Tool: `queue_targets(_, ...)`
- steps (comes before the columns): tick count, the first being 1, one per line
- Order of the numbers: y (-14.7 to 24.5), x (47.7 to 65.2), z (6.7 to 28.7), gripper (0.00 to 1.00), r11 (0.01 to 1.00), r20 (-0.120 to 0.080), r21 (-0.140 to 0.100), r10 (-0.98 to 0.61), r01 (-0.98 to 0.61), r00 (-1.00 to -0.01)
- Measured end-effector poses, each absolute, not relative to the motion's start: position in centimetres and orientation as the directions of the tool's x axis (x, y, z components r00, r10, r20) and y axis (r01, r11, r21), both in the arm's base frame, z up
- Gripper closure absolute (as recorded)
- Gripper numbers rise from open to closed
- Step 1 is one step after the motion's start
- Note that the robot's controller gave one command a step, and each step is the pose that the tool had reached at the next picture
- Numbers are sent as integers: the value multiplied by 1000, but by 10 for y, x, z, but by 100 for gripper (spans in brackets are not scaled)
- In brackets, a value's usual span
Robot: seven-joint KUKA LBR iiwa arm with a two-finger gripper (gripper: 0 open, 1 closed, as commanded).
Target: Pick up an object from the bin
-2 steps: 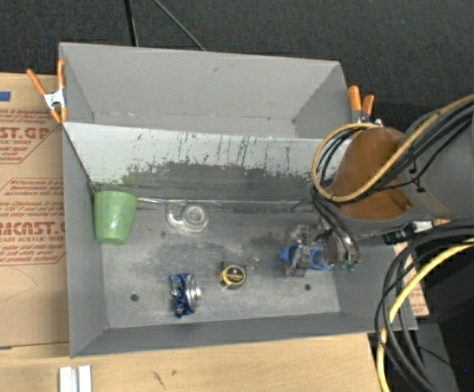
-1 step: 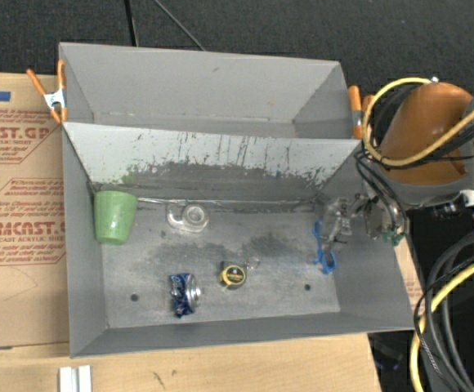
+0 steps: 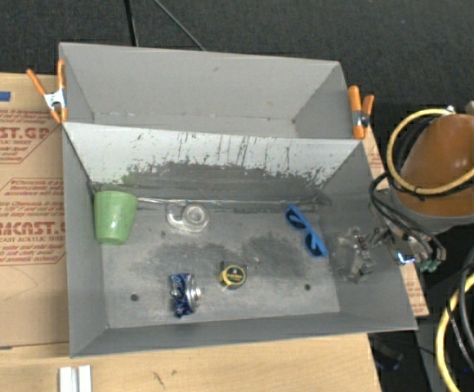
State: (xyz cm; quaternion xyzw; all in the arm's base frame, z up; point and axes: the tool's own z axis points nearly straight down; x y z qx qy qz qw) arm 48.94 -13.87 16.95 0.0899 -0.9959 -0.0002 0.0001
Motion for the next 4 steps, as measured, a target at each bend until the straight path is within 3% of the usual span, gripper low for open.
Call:
queue_targets(1, -138, 490, 170, 0, 984, -1, 1, -178, -178, -984)
queue_targets(2, -144, 539, 146, 0, 997, -4, 0, -76, -76, -997)
queue_targets(3, -143, 577, 83, 0, 993, -1, 1, -117, -117, -993)
queue_targets(4, -130, 573, 70, 0, 1000, -4, 1, -13, -13, -1000)
